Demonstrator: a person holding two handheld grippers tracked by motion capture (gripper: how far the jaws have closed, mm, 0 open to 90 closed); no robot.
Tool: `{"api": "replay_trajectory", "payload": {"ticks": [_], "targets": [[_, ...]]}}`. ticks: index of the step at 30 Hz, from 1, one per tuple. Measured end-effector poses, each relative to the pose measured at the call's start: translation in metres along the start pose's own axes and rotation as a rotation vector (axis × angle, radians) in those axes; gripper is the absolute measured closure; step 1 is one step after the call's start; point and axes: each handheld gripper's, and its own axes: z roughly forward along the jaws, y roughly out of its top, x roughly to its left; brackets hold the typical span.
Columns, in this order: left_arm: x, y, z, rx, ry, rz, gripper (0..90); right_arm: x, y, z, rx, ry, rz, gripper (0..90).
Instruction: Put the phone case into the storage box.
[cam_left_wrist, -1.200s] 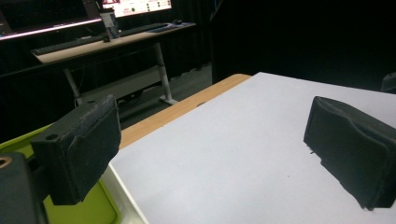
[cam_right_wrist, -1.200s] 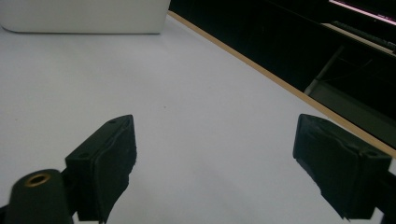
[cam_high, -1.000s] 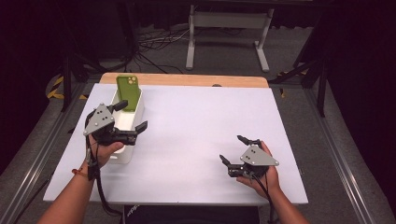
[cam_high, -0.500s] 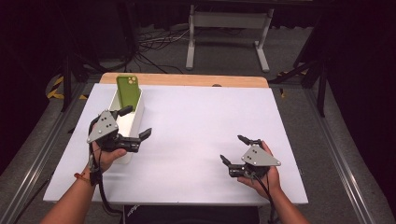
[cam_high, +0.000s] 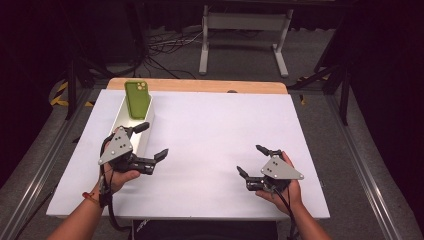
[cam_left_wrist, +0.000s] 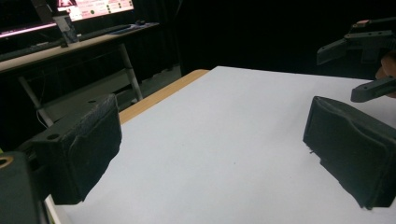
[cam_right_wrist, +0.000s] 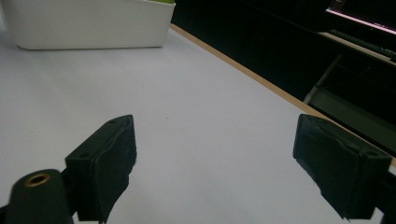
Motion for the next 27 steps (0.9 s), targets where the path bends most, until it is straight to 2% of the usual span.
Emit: {"api": "replay_trajectory", "payload": {"ticks": [5, 12, 13, 17, 18, 20, 23, 27], "targets": [[-0.009, -0.004, 0.001, 0.012, -0.027, 0.009, 5.6, 0.001, 0.001, 0.0, -0.002, 0.002, -0.001, 14.3], [-0.018, -0.006, 0.001, 0.017, -0.033, 0.018, 4.5, 0.003, 0.002, 0.0, -0.004, 0.011, 0.001, 14.2], [-0.021, -0.009, 0.001, 0.036, -0.036, 0.037, 4.3, 0.004, 0.002, 0.0, -0.002, 0.014, -0.004, 14.2], [-0.026, -0.014, 0.002, 0.063, -0.044, 0.04, 4.4, 0.004, 0.002, 0.0, 0.0, 0.019, -0.002, 14.2], [-0.028, -0.015, 0.003, 0.078, -0.038, 0.061, 4.5, 0.005, 0.002, 0.0, -0.001, 0.021, -0.001, 14.2], [-0.032, -0.019, 0.004, 0.088, -0.055, 0.056, 4.7, 0.006, 0.002, 0.0, -0.001, 0.023, -0.005, 14.2], [-0.035, -0.022, 0.005, 0.093, -0.055, 0.066, 4.7, 0.006, 0.002, 0.0, -0.004, 0.028, -0.008, 14.1], [-0.037, -0.03, 0.006, 0.105, -0.063, 0.04, 4.5, 0.009, 0.002, -0.001, -0.003, 0.035, -0.013, 13.9]]}}
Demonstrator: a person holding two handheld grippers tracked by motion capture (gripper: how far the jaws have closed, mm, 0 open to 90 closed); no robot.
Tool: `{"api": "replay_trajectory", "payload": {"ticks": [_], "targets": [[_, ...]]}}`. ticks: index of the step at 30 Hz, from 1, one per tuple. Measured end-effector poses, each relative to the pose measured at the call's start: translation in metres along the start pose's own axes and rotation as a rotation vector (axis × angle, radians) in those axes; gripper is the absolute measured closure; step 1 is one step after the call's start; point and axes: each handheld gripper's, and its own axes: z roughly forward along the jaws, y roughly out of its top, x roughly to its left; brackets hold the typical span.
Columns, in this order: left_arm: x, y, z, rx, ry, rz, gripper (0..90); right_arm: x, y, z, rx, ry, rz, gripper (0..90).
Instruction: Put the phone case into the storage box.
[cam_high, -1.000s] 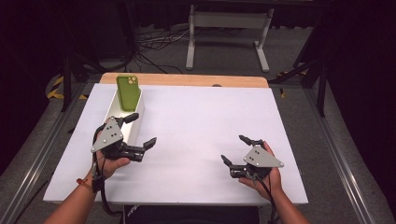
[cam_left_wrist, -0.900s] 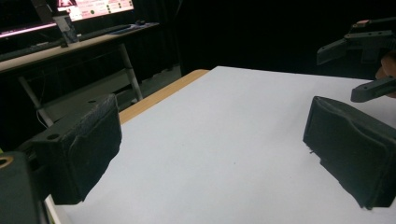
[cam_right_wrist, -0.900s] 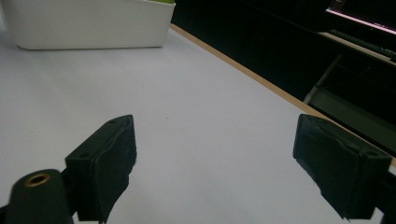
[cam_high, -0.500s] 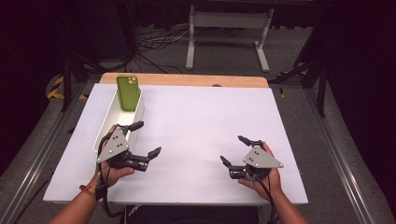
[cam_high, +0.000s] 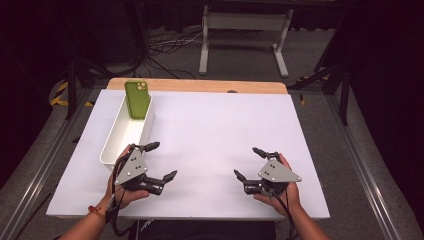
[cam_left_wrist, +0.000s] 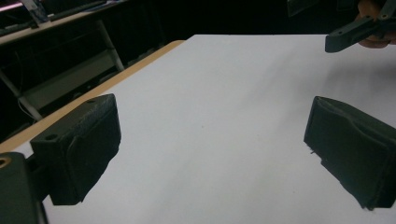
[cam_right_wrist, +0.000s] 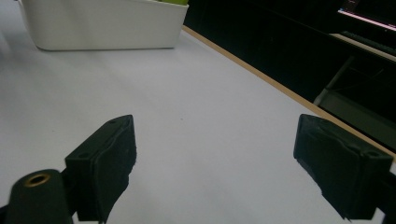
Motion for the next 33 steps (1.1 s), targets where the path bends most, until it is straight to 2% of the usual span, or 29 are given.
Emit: {"api": "replay_trajectory", "payload": {"ticks": [4, 7, 10, 11, 16, 26, 33], "targets": [[-0.003, -0.006, 0.002, 0.011, -0.008, -0.007, 4.0, 0.0, 0.0, -0.001, -0.004, -0.002, 0.001, 13.6], [-0.005, -0.014, 0.001, 0.021, -0.028, -0.028, 3.7, 0.0, 0.0, -0.002, -0.006, -0.005, 0.018, 13.3], [-0.006, -0.018, 0.0, 0.03, -0.031, -0.026, 3.6, 0.002, 0.0, -0.003, -0.005, -0.004, 0.016, 12.8], [-0.005, -0.024, -0.001, 0.039, -0.032, -0.039, 3.6, 0.003, 0.0, -0.003, -0.006, -0.004, 0.016, 12.6], [-0.002, -0.031, -0.003, 0.068, -0.031, -0.034, 3.6, 0.004, -0.001, -0.002, -0.011, -0.003, 0.004, 12.4], [0.002, -0.032, -0.008, 0.041, -0.014, -0.067, 3.7, 0.008, -0.001, -0.002, -0.011, 0.011, -0.001, 12.4], [0.001, -0.031, -0.01, 0.036, -0.023, -0.055, 3.8, 0.012, -0.001, 0.001, 0.002, 0.015, -0.015, 12.4]]}}
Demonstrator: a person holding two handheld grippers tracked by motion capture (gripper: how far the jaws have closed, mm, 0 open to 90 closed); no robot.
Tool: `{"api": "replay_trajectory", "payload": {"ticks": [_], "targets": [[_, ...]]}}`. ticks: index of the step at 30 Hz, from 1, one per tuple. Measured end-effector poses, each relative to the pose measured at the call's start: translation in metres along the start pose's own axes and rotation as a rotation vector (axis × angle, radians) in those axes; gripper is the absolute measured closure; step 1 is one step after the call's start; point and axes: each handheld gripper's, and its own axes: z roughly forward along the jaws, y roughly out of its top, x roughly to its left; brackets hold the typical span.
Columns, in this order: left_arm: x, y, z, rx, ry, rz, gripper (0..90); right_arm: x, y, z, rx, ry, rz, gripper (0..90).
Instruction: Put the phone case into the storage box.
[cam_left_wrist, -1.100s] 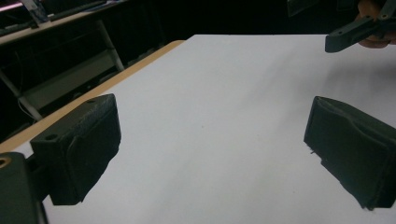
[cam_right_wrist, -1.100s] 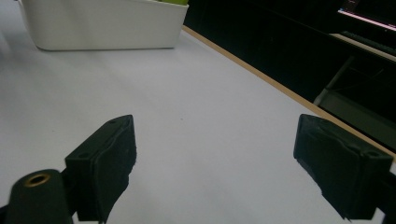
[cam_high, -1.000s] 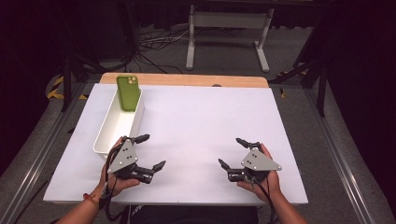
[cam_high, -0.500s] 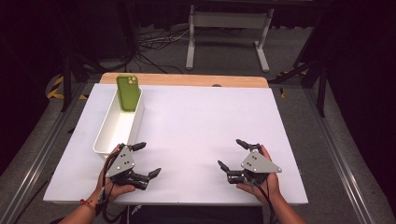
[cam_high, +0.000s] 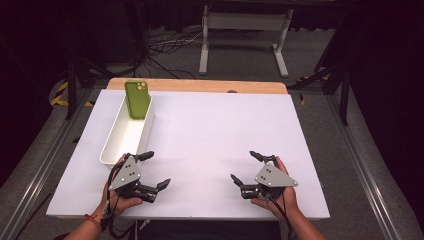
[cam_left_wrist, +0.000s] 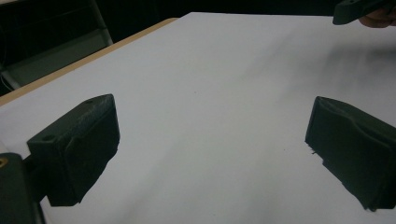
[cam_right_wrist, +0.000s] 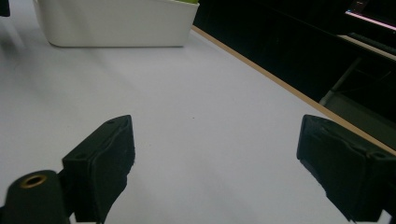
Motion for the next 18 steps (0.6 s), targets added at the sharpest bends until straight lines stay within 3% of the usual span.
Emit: {"api": "replay_trajectory", "payload": {"ticks": [18], "targets": [[-0.0012, 0.0001, 0.001, 0.007, -0.01, 0.008, 4.8, 0.004, -0.0018, 0.0032, 0.014, 0.021, 0.002, 12.4]]}}
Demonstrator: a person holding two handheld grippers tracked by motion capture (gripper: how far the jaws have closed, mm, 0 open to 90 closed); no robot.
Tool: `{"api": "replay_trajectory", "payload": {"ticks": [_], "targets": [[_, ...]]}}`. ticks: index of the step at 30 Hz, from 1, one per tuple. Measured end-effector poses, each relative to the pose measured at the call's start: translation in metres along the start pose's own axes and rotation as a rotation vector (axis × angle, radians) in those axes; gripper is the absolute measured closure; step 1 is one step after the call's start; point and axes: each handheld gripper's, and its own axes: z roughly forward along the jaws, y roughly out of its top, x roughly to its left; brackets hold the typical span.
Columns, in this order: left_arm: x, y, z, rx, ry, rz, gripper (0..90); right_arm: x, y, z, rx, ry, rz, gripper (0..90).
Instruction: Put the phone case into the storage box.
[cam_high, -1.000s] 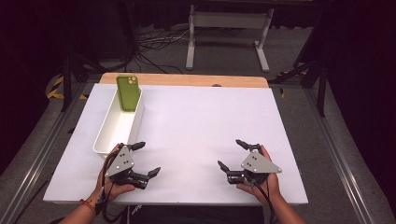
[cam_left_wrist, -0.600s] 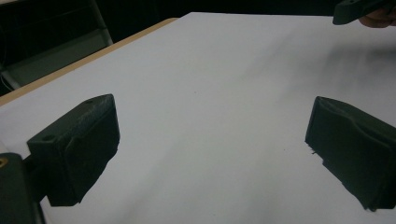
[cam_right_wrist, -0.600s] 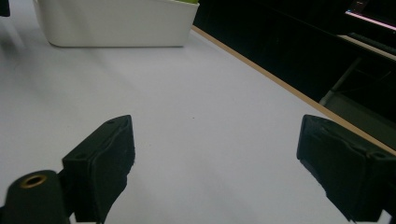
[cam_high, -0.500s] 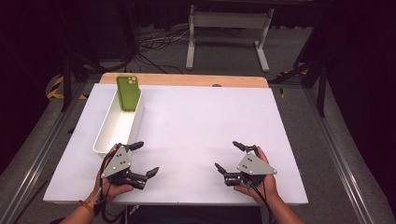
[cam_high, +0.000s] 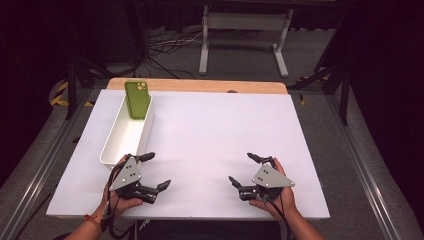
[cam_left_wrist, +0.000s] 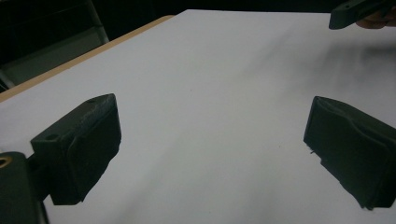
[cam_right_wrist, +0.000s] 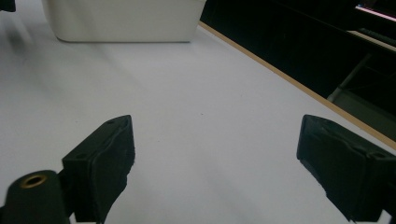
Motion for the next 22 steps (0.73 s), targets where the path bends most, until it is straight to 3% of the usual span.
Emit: {"api": "replay_trajectory", "payload": {"ticks": [9, 22], "targets": [[-0.0038, -0.0011, 0.0057, 0.006, -0.009, 0.004, 4.7, 0.0019, -0.0004, 0.0009, 0.009, 0.028, -0.001, 13.0], [0.0008, 0.0034, 0.0063, -0.013, -0.011, -0.003, 4.6, 0.0001, -0.002, -0.001, 0.004, 0.0, 0.003, 11.2]]}}
